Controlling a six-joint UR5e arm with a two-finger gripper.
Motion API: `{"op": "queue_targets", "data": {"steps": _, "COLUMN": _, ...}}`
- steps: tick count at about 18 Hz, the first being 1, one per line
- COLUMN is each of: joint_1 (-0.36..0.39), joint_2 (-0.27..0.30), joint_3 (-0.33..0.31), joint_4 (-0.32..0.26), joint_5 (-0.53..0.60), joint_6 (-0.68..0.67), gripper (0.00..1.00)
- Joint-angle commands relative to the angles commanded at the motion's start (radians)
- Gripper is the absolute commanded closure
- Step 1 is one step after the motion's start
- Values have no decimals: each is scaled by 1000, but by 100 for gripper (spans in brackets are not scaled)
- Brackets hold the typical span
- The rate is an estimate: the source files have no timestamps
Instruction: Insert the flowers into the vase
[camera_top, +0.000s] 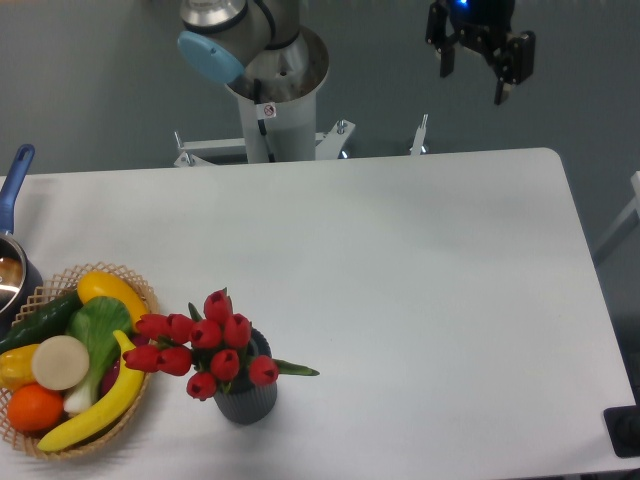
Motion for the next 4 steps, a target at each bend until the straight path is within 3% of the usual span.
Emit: {"op": "queue_targets", "data": {"steps": 4, "joint_1": 3, "joint_2": -3, "joint_3": 0, "joint_4": 5, "joint_5": -2, "joint_6": 0, "gripper": 0}}
